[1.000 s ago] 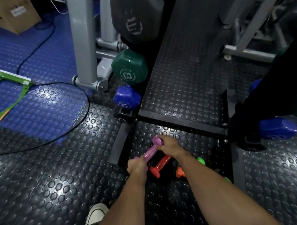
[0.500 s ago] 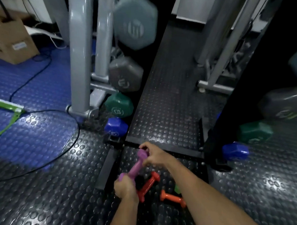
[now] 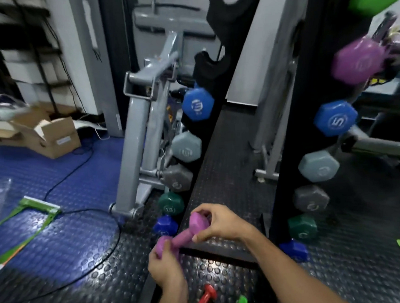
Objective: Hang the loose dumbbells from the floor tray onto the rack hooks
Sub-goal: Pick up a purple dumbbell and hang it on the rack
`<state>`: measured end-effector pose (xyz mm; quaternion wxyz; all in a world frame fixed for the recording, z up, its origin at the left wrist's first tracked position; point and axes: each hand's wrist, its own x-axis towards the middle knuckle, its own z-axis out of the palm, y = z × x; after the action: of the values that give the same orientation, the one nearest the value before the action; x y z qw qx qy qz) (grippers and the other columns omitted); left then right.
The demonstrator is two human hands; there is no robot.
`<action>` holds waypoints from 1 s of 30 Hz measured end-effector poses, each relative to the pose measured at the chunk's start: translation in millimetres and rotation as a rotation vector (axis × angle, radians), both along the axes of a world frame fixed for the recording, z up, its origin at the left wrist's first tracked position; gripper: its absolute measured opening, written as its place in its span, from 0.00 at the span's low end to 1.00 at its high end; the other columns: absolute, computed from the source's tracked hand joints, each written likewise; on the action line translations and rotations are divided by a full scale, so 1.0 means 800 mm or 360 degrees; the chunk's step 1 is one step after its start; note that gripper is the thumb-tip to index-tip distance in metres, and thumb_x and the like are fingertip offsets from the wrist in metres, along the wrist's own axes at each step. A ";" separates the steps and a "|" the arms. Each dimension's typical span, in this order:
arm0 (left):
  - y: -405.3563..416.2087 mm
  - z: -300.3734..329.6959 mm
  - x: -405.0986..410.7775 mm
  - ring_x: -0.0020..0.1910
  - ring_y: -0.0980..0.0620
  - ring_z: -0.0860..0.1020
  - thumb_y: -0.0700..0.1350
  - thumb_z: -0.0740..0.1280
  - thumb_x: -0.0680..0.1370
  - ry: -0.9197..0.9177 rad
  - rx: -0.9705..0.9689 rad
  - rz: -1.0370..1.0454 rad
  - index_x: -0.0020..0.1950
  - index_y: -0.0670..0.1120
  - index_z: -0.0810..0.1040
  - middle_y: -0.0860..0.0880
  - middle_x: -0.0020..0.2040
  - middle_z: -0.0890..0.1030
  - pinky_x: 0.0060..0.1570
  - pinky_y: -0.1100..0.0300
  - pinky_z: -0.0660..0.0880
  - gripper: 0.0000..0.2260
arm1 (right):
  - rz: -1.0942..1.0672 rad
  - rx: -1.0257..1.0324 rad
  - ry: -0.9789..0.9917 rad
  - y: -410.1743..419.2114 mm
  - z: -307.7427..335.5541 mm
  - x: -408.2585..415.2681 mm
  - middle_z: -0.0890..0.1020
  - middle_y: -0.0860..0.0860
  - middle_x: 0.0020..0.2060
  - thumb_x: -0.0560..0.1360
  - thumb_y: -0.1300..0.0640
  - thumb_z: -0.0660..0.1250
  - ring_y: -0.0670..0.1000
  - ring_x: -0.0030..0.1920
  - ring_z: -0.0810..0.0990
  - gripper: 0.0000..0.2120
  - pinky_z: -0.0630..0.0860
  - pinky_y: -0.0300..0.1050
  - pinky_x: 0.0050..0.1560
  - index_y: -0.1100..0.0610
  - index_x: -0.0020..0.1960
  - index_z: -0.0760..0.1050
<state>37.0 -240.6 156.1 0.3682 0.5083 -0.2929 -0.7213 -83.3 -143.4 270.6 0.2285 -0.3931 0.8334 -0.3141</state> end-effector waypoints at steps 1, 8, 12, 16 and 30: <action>-0.003 0.020 0.000 0.48 0.40 0.82 0.36 0.71 0.78 0.0044 -0.0049 0.0021 0.56 0.39 0.82 0.35 0.52 0.84 0.53 0.49 0.79 0.07 | 0.0001 -0.0061 0.0043 0.000 0.022 0.005 0.85 0.44 0.54 0.59 0.45 0.86 0.44 0.54 0.82 0.32 0.80 0.49 0.60 0.47 0.61 0.81; -0.041 0.176 0.001 0.51 0.42 0.82 0.45 0.72 0.78 0.0397 -0.0246 0.0183 0.59 0.45 0.77 0.39 0.56 0.83 0.56 0.44 0.79 0.12 | -0.0013 -0.0527 0.0452 -0.009 0.153 0.047 0.80 0.45 0.53 0.59 0.45 0.86 0.43 0.53 0.81 0.33 0.79 0.44 0.57 0.47 0.61 0.80; -0.051 0.251 -0.002 0.53 0.46 0.80 0.48 0.64 0.84 0.0716 -0.0354 0.0155 0.60 0.49 0.77 0.42 0.58 0.81 0.56 0.50 0.77 0.07 | -0.0121 -0.0862 0.0641 -0.019 0.202 0.068 0.78 0.41 0.52 0.59 0.42 0.84 0.41 0.53 0.79 0.33 0.78 0.38 0.55 0.44 0.61 0.78; -0.068 0.310 -0.014 0.60 0.38 0.82 0.48 0.63 0.85 0.0875 -0.0319 0.0051 0.67 0.49 0.77 0.38 0.63 0.81 0.63 0.41 0.77 0.12 | -0.0218 -0.1007 0.0766 -0.029 0.237 0.079 0.76 0.41 0.52 0.60 0.39 0.83 0.41 0.53 0.79 0.34 0.78 0.36 0.56 0.44 0.63 0.78; -0.108 0.498 -0.074 0.44 0.50 0.83 0.46 0.65 0.84 0.0847 -0.0622 -0.0134 0.61 0.43 0.74 0.44 0.53 0.82 0.42 0.54 0.83 0.10 | -0.0521 -0.1494 0.0652 -0.065 0.335 0.061 0.82 0.46 0.53 0.64 0.59 0.85 0.41 0.50 0.82 0.28 0.77 0.30 0.51 0.52 0.62 0.81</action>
<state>-22.3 -327.3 554.2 0.4921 0.2092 -0.3400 -0.7736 -34.8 -195.7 538.9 -0.1911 -0.3711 0.6813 -0.6013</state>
